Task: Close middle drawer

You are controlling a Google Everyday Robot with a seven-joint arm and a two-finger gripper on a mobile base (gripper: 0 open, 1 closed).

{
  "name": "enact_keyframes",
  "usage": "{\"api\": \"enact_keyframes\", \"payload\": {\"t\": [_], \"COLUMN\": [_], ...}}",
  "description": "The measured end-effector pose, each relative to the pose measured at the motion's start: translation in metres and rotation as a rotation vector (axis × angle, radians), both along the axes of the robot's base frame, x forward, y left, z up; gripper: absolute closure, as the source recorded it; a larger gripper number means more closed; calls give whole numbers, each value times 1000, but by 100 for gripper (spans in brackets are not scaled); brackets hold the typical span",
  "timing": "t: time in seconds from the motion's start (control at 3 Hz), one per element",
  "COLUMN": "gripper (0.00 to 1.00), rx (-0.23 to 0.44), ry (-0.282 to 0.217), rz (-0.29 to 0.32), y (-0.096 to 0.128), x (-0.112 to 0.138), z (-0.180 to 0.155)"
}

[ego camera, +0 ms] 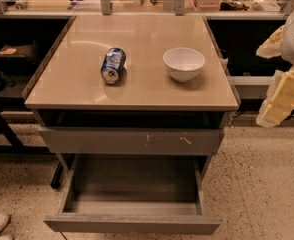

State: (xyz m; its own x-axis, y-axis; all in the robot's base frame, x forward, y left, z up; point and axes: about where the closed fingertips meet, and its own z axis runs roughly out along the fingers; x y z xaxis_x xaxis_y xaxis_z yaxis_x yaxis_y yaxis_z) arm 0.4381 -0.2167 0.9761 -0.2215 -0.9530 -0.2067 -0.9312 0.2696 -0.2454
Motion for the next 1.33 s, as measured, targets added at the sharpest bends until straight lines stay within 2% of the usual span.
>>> {"api": "enact_keyframes", "payload": {"t": [1.0,1.33], "gripper": [87,100], "rx": [0,0], "ry": [0,0], "rz": [0,0], "y": [0,0], "x": [0,0], "z": [0,0]}}
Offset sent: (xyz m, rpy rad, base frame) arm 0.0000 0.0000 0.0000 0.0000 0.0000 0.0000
